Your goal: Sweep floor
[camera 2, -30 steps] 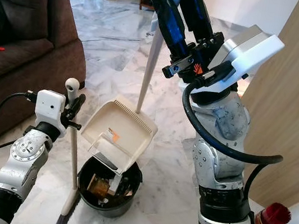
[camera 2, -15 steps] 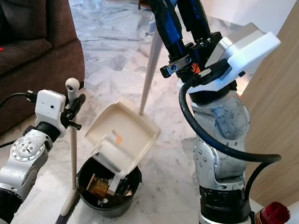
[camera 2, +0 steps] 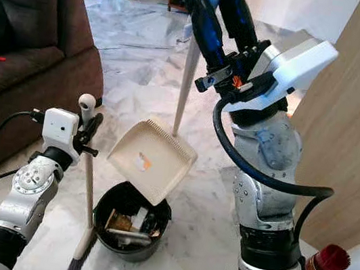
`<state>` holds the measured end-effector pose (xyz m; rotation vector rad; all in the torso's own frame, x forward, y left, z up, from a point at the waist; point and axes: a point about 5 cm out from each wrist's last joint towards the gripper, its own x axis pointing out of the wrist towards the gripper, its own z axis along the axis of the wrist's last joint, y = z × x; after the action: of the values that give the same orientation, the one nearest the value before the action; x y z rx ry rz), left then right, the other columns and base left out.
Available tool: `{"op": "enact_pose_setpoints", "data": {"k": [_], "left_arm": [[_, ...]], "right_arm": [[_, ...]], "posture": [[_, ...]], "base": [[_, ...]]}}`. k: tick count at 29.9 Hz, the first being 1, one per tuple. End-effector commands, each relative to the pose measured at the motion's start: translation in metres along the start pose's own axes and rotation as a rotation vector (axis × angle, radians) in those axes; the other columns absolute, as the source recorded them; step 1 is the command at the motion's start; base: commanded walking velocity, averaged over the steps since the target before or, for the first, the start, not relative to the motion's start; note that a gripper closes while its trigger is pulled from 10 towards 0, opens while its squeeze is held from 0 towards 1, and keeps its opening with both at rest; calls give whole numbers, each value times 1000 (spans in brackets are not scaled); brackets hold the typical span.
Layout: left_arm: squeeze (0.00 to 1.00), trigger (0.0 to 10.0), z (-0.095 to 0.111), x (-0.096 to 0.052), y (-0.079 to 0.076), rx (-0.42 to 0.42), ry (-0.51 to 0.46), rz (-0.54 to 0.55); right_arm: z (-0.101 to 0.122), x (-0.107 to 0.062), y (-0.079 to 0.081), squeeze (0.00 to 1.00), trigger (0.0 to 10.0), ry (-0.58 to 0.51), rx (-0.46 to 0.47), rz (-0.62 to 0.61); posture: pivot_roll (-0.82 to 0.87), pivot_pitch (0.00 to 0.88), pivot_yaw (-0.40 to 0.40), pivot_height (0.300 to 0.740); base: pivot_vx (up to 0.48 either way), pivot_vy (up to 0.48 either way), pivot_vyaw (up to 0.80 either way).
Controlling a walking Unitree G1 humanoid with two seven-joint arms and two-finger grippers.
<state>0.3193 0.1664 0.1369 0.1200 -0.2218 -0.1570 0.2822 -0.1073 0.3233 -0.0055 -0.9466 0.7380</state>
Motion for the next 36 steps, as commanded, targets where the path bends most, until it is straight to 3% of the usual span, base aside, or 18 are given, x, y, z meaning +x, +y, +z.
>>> {"op": "enact_pose_setpoints", "data": {"k": [1, 5, 6, 9, 16, 19, 24, 26, 28, 36], "left_arm": [[0, 10000, 12, 6, 2, 3, -49, 0], [0, 10000, 12, 6, 1, 3, -49, 0], [0, 10000, 11, 6, 1, 1, -48, -1], [0, 10000, 11, 6, 0, -1, -48, -2], [0, 10000, 10, 5, -1, -4, -48, 2], [0, 10000, 10, 4, -1, -6, -48, 4], [0, 10000, 9, 4, -2, -12, -48, 4], [0, 10000, 9, 4, -2, -12, -48, 4], [0, 10000, 9, 4, -2, -14, -49, 4], [0, 10000, 8, 2, -3, -17, -45, 1]], "right_arm": [[10, 7, -2, 0, 10000, -54, -36, -17], [5, 6, -9, 0, 10000, -22, -79, -75], [-2, 3, -20, 0, 10000, 18, -126, -152], [-10, -3, -30, 0, 10000, 66, -187, -222], [-34, -30, -58, 0, 10000, 198, -257, -471], [-44, -47, -68, 0, 10000, 260, -335, -552], [-65, -76, -71, 0, 10000, 366, -393, -630], [-66, -79, -71, 0, 10000, 370, -398, -639], [-75, -93, -72, 0, 10000, 436, -461, -649], [-94, -119, -68, 0, 10000, 532, -485, -680]], "posture": [[105, 52, 79, 740], [103, 51, 78, 740], [101, 50, 76, 740], [101, 50, 74, 740], [98, 50, 68, 740], [95, 50, 65, 740], [93, 49, 62, 740], [93, 49, 62, 740], [94, 51, 61, 740], [92, 51, 59, 740]], "base": [[0, 0, 0], [0, 0, 0], [0, 0, 0], [0, 0, 0], [0, 0, 0], [0, 0, 0], [0, 0, 0], [0, 0, 0], [0, 0, 0], [0, 0, 0]]}}
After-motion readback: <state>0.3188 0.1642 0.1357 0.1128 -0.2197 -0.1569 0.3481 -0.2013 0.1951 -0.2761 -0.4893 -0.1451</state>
